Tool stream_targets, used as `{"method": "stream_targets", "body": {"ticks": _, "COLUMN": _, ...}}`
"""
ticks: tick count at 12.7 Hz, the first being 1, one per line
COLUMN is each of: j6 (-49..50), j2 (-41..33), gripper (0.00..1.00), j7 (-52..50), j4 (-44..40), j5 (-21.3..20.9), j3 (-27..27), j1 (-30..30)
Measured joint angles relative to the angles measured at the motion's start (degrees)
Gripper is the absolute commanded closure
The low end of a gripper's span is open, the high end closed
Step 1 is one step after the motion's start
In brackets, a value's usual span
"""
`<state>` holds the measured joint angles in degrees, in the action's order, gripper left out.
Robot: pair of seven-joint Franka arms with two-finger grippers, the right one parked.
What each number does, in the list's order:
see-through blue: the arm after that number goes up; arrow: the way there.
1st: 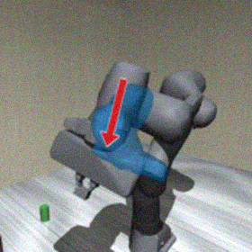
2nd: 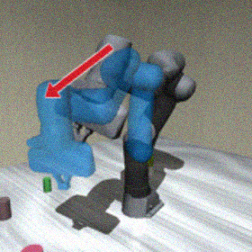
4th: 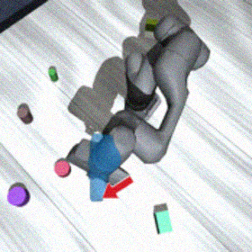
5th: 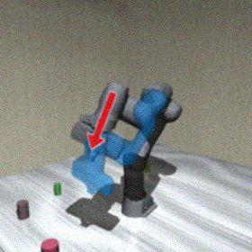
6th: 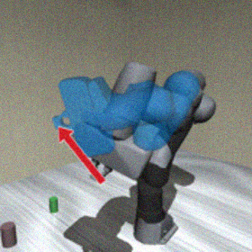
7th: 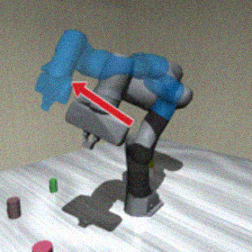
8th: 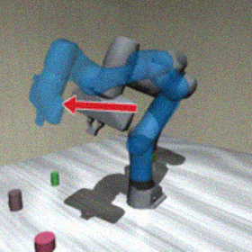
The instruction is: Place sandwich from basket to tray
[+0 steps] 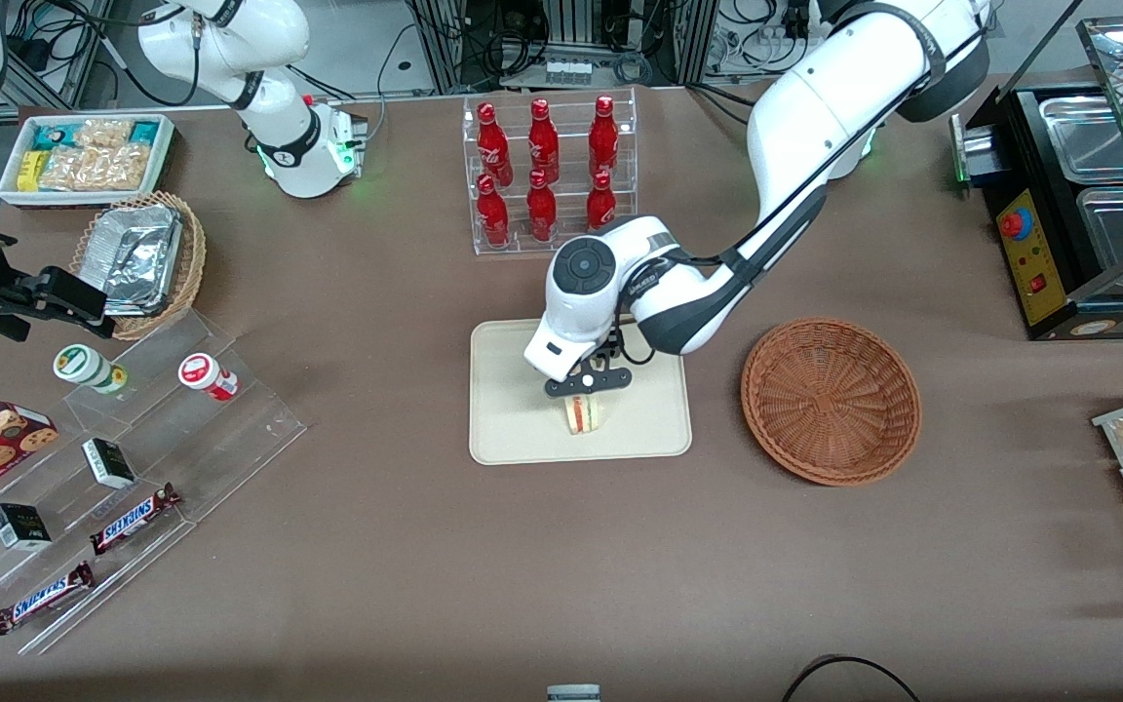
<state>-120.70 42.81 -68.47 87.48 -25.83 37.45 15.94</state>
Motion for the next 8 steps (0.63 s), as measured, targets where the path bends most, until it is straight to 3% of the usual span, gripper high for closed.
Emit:
{"method": "stream_targets", "body": {"ticks": 3, "j6": 7.9, "j2": -6.0, "gripper": 0.00, "j7": 0.0, "j4": -1.1, "j5": 0.0, "j3": 0.1, "j1": -0.4}}
{"method": "stream_targets", "body": {"ticks": 8, "j6": 16.8, "j2": -14.5, "gripper": 0.00, "j7": 6.0, "j4": -1.1, "j5": 4.6, "j3": 0.0, "j1": -3.4}}
